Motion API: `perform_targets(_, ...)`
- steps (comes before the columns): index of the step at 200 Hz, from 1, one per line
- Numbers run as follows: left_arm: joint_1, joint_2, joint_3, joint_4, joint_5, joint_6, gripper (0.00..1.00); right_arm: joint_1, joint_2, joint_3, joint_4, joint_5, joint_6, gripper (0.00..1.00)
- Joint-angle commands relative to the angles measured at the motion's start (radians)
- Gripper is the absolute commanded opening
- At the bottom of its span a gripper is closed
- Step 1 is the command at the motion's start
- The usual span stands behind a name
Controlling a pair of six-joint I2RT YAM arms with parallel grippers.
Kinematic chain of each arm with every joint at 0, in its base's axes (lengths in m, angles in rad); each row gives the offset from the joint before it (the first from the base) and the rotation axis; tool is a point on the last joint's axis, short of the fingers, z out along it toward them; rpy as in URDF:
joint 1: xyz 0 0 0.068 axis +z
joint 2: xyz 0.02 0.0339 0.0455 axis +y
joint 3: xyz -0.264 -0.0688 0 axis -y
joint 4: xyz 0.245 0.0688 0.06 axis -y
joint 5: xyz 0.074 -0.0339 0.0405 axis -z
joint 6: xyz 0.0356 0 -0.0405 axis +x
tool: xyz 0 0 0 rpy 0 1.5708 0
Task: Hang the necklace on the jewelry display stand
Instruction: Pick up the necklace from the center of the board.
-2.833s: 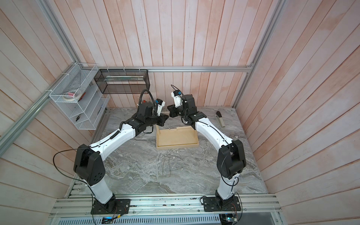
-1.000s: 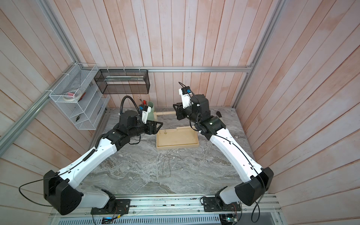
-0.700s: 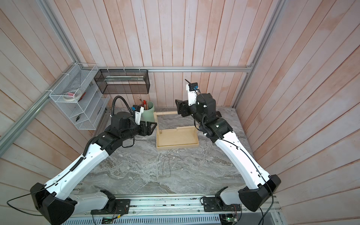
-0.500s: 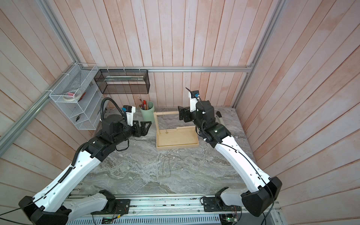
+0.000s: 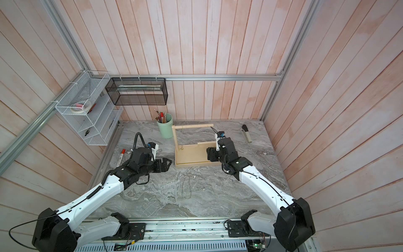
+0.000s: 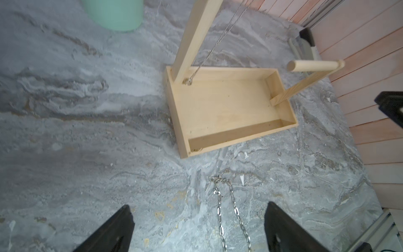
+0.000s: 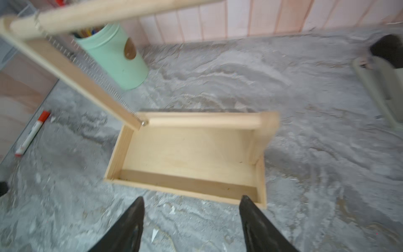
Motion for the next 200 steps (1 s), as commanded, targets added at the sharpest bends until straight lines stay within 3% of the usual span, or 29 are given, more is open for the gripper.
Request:
perform_targets(1, -0.003, -0.032, -0.035, -0.007, -0.020, -0.054, 0.95, 0.112, 0.046, -0.021, -0.046, 0.049, 0.043, 0.70)
perform_targets(49, -0.002, -0.106, -0.045, -0.155, -0.181, -0.161, 0.92, 0.211, 0.248, 0.000, -0.038, 0.011, 0.067, 0.66)
perform_targets(102, -0.002, -0.192, -0.043, -0.218, -0.207, -0.215, 0.92, 0.269, 0.530, 0.163, -0.093, -0.037, 0.056, 0.52)
perform_targets(169, -0.001, -0.238, -0.036, -0.236, -0.232, -0.203, 0.92, 0.298, 0.638, 0.225, -0.145, -0.060, 0.060, 0.40)
perform_targets(200, 0.001, -0.238, -0.036, -0.221, -0.234, -0.198, 0.93, 0.300, 0.643, 0.207, -0.170, -0.047, 0.067, 0.40)
